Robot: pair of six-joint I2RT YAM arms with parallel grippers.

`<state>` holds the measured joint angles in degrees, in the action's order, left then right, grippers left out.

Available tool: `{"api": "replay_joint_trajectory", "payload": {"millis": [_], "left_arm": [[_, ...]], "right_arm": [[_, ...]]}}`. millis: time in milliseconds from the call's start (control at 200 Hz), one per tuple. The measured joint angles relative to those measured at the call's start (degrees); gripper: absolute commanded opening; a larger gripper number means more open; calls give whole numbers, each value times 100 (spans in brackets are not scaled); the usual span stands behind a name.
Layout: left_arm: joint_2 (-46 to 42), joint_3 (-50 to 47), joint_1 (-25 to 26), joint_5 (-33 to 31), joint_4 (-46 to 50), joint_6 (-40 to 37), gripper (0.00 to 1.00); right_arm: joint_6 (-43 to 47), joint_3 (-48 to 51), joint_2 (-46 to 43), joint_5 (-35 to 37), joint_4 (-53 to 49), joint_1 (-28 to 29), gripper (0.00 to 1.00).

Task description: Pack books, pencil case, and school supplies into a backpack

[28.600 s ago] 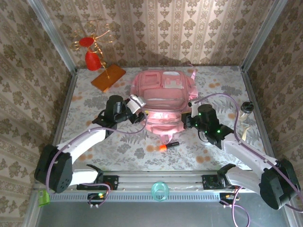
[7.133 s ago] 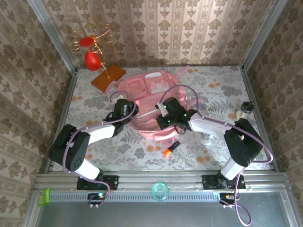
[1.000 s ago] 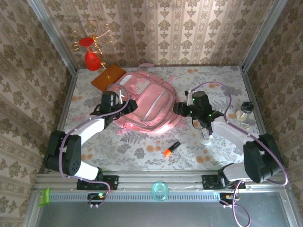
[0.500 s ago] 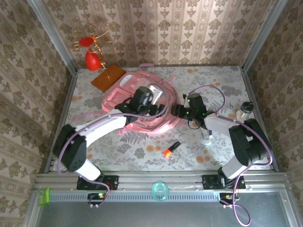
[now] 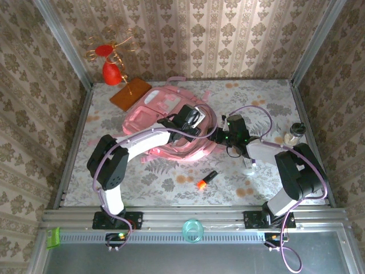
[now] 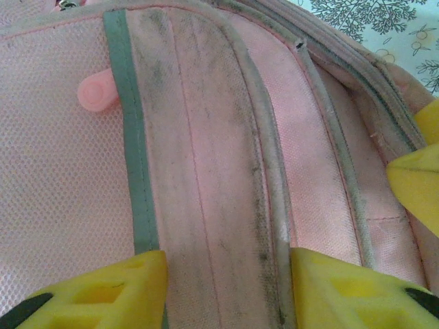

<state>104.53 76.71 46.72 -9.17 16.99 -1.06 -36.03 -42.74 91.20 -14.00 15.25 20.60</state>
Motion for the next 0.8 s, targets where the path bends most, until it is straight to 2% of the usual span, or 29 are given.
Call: {"api": "replay_joint_trajectory", "payload": {"millis": [245,630,800], "left_arm": [[0,0,-236,461,22,160,43],[-109,-195,-892,1766,-201,699,43],[-111,-251,-988,2028,-295,859,36]], "right_arm": [[-2,0,4,-24,9,-11,49],[-4,7,4,-76,96,-11,49],[-4,7,4,-105,98,-11,49]]}}
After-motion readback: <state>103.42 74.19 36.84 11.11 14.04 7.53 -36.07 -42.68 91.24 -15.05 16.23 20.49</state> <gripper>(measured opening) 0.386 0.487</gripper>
